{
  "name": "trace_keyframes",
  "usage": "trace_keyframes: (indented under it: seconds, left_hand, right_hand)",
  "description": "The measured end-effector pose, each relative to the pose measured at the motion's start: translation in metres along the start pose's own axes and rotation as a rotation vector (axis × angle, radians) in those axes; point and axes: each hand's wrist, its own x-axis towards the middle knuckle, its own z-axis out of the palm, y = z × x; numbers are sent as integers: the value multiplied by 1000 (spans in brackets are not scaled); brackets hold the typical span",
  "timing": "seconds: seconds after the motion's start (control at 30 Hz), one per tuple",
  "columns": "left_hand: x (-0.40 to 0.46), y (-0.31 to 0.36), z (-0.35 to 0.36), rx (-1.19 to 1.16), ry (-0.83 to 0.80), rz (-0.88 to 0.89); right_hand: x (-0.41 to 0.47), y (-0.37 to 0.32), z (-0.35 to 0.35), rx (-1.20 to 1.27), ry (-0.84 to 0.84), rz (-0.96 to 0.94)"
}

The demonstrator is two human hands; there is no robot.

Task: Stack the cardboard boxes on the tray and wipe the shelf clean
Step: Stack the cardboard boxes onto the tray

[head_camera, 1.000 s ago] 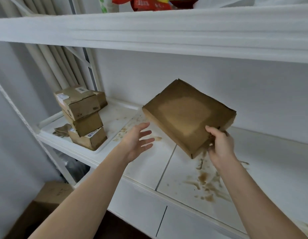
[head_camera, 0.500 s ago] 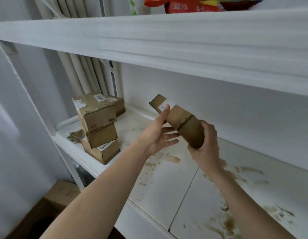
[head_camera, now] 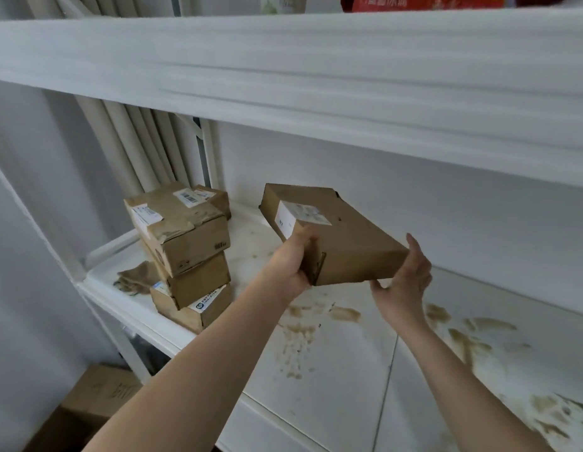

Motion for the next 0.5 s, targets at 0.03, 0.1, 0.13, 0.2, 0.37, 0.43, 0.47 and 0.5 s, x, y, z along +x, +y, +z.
trace_keyframes:
  seconds: [0.03, 0.1, 0.13, 0.2, 0.37, 0.43, 0.47, 0.5]
  left_hand:
    - [6, 3, -4, -20, -3, 2]
    - [19, 9, -13, -44, 27, -1]
    - [23, 11, -16, -45, 46, -9]
    - [32, 11, -22, -31, 47, -34]
    - [29, 16, -34, 46, -11, -23]
    - [23, 23, -39, 220, 15, 12]
    - [21, 29, -40, 322, 35, 39]
    - [18, 36, -40, 411, 57, 74]
  right_hand:
    - [0, -6, 0, 155, 0, 205]
    - [-1, -22, 0, 518, -43, 570]
    - [-2, -30, 1, 679, -94, 691]
    - [-5, -49, 7, 867, -214, 785]
    - [-7, -78, 28, 1032, -251, 815]
    - [-7, -82, 36, 1049, -187, 820]
    - [-8, -84, 40, 1046, -170, 809]
    - [-9, -84, 43, 1034, -162, 791]
